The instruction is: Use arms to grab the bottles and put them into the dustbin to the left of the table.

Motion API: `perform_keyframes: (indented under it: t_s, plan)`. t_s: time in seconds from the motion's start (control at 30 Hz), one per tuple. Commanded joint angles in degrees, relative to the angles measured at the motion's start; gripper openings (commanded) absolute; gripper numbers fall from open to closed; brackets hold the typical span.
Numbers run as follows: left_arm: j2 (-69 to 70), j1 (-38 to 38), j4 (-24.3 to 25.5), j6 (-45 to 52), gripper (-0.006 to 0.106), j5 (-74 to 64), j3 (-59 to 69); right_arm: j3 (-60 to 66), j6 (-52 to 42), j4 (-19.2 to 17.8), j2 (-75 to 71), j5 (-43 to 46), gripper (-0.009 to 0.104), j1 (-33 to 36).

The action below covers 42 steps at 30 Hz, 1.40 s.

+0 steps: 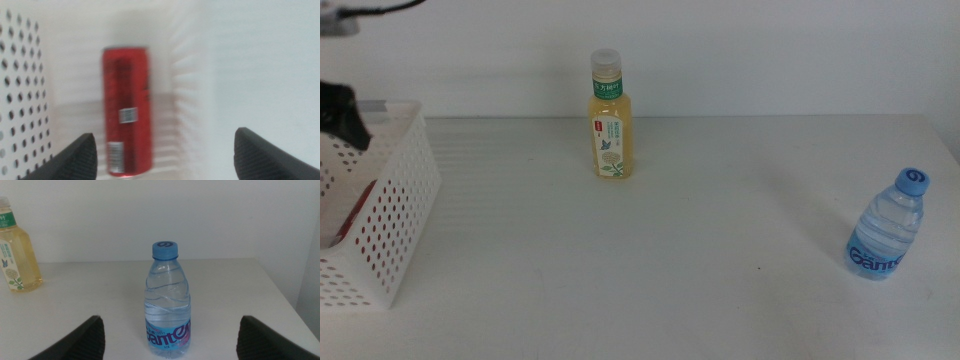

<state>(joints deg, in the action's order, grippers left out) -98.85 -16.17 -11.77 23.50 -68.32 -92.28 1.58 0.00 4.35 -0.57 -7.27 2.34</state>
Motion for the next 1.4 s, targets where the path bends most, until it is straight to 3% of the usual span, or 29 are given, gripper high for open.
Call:
perform_keyframes:
  t_s: [0.0, 0.6, 0.97, 1.37]
  plan:
    - [6.8, 2.8, -0.2, -2.1, 0.09, 2.7, 0.4, -0.4, -0.5, -0.2, -1.6, 4.4, 0.076, -0.3]
    - [31.3, 28.3, -0.2, -6.8, 0.09, 44.7, 33.8, -0.4, -0.5, -0.2, -1.6, 4.4, 0.076, -0.3]
    - [33.6, 38.5, -2.3, -7.2, 0.09, 75.6, 53.9, -0.4, -0.5, -0.2, -1.6, 4.4, 0.076, -0.3]
    - [31.9, 45.2, -2.0, -14.4, 0.09, 114.3, 73.5, -0.4, -0.5, -0.2, -1.6, 4.4, 0.076, -0.3]
